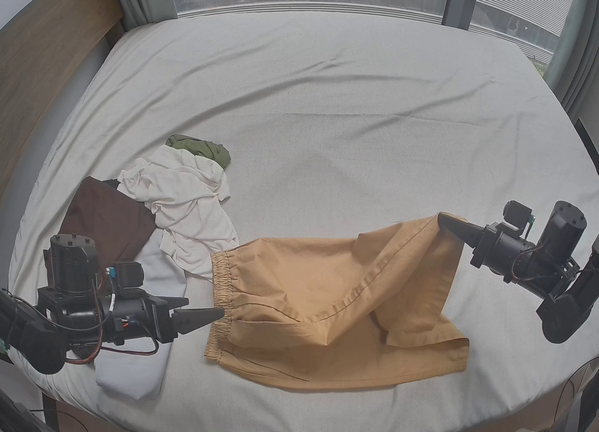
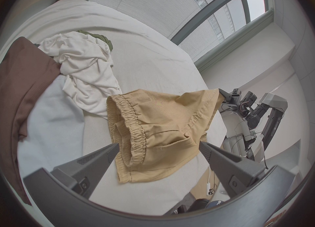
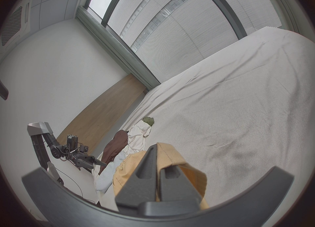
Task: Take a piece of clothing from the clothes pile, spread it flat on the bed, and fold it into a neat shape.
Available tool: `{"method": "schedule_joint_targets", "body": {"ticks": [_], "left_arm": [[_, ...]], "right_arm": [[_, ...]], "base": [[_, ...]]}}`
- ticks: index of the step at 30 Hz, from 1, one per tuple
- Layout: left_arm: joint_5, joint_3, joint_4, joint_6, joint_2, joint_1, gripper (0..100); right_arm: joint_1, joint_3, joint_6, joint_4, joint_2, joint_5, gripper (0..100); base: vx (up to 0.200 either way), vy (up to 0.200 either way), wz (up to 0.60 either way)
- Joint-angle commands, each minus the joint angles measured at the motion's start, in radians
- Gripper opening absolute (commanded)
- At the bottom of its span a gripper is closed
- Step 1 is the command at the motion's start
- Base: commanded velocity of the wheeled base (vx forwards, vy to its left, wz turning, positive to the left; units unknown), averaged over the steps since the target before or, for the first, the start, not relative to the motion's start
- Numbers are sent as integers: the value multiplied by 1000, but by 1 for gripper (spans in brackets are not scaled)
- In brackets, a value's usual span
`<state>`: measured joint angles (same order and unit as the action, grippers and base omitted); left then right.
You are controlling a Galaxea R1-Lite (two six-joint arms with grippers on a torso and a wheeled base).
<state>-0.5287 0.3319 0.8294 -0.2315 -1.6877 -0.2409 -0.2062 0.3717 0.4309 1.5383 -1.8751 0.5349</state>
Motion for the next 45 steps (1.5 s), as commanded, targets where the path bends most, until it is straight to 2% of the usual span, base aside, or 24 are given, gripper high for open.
{"method": "schedule_joint_targets", "body": {"ticks": [1, 5, 10, 16, 24, 26, 27, 30, 36, 45], "left_arm": [[6, -30, 82, -28, -119, -21, 100], [6, -36, 143, -46, -159, -23, 100], [6, -34, 157, -48, -187, -23, 100], [6, -34, 206, -75, -230, -55, 100], [16, -59, 393, -97, -328, -72, 100], [16, -59, 393, -97, -328, -72, 100], [16, -73, 459, -120, -368, -75, 100], [18, -82, 534, -143, -400, -90, 100], [21, -100, 686, -259, -408, -144, 100], [88, -96, 717, -266, -472, -186, 100]], "right_arm": [[1, 1, 0, 0, -2, 0, 0], [-1, 0, 0, 0, -2, 0, 0], [1, 1, 0, 0, -2, 0, 0], [-1, 1, 0, 0, -2, 0, 0], [-1, 0, 0, 0, -4, 0, 0], [-1, 0, 0, 0, -4, 0, 0], [-2, -2, 0, 0, -4, 0, 0], [-2, 0, 0, 0, -4, 0, 0], [-2, -2, 0, 0, -4, 2, 0], [-2, -2, 0, 0, -4, 0, 0]], "base": [[0, 0, 0], [0, 0, 0], [0, 0, 0], [0, 0, 0], [0, 0, 0], [0, 0, 0], [0, 0, 0], [0, 0, 0], [0, 0, 0], [0, 0, 0]]}}
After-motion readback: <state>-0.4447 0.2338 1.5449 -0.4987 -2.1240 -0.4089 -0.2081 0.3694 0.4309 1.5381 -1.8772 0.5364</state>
